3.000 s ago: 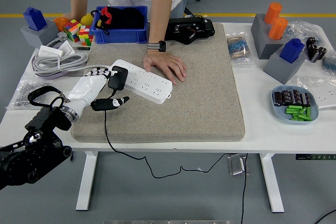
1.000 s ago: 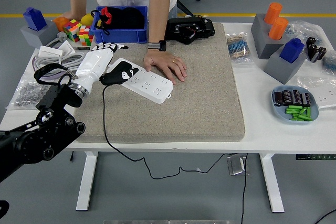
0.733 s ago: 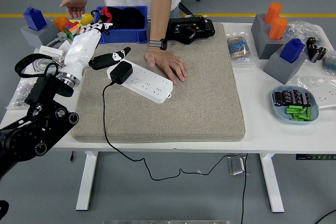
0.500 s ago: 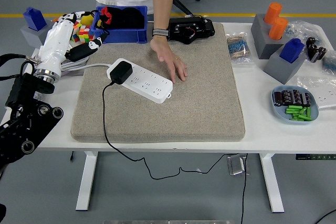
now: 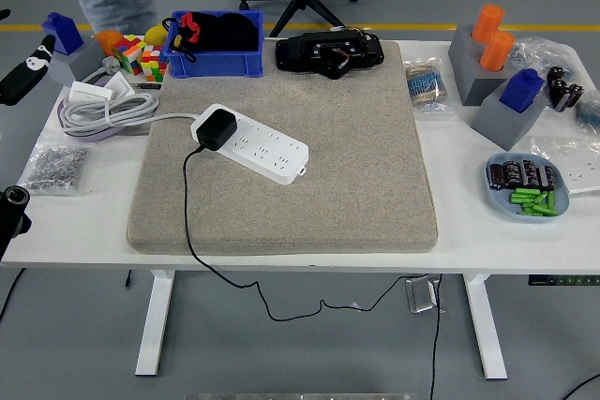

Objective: Press the white button,pick up the black plug,place it near the board,insert it into the board

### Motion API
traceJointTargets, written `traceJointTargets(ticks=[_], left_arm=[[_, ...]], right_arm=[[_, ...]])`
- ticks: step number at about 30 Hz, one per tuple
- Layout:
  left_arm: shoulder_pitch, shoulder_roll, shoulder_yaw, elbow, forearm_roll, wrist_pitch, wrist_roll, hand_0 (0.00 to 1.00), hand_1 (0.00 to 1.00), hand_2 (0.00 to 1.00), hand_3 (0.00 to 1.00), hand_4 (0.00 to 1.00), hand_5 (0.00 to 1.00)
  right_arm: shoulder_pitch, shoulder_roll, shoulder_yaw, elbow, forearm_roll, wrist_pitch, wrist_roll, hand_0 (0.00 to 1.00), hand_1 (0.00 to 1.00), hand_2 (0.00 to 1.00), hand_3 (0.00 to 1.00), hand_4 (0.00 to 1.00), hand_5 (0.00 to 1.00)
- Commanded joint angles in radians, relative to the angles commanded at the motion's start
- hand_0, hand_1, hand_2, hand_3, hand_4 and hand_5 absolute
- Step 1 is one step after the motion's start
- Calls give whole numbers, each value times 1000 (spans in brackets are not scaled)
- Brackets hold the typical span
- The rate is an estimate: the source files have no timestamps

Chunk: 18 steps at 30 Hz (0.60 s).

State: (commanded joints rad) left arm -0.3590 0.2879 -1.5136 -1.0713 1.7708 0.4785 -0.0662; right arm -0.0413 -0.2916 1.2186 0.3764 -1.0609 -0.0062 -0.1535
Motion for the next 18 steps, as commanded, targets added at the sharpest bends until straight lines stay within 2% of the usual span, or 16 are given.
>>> traceJointTargets(ticks=[8, 18], left_arm=[[53, 0, -104, -28, 1, -10, -13, 963, 940, 887, 822, 822, 623], [84, 0, -130, -78, 9, -16, -6, 961, 937, 881, 813, 822, 605]], right_arm=[[5, -4, 1, 3, -2, -1, 0, 776, 674, 647, 607, 655, 417], [4, -6, 7, 5, -7, -1, -1, 776, 674, 647, 608, 654, 418]])
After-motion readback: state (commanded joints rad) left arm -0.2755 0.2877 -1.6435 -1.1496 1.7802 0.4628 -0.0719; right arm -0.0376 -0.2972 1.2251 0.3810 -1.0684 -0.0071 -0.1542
